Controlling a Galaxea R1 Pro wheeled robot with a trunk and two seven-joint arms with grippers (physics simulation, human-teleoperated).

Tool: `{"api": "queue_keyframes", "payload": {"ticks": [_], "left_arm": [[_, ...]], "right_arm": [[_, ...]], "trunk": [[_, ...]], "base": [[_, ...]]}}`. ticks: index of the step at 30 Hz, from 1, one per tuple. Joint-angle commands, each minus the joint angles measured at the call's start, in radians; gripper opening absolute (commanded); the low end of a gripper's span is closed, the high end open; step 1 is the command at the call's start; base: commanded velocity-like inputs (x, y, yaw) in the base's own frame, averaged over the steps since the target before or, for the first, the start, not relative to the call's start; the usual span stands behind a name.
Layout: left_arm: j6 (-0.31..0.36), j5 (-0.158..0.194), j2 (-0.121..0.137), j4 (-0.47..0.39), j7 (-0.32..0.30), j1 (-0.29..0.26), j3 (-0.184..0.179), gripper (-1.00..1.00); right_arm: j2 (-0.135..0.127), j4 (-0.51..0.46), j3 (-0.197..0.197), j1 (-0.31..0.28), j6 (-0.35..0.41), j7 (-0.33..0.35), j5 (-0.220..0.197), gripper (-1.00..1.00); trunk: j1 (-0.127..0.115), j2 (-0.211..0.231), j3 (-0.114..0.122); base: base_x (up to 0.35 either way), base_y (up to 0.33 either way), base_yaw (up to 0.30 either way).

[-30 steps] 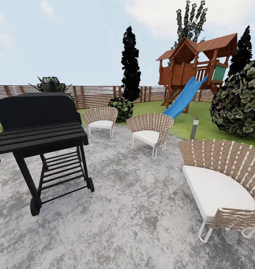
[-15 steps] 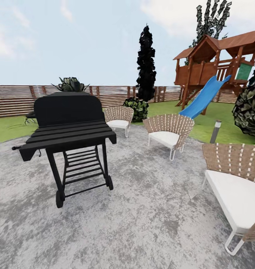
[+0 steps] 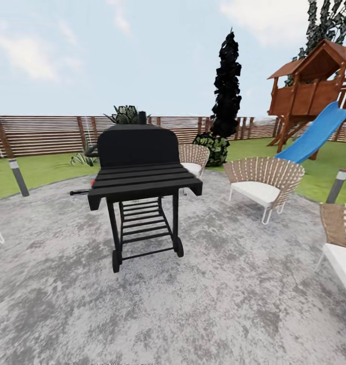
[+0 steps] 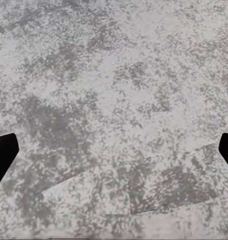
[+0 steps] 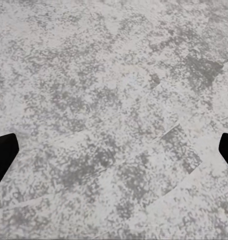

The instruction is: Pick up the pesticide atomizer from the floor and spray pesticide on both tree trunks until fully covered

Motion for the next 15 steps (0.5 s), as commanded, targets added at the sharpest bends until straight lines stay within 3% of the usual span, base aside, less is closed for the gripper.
{"api": "queue_keyframes", "payload": {"ticks": [1,15], "left_arm": [[0.000,0.000,0.000,0.000,0.000,0.000,0.000,1.00],[0.000,0.001,0.003,0.000,0.004,0.000,0.000,1.00]], "right_arm": [[0.000,0.000,0.000,0.000,0.000,0.000,0.000,1.00],[0.000,0.000,-0.002,0.000,0.000,0.000,0.000,1.00]], "trunk": [[0.000,0.000,0.000],[0.000,0.000,0.000]], "base": [[0.000,0.304,0.278],[0.000,0.306,0.278]]}}
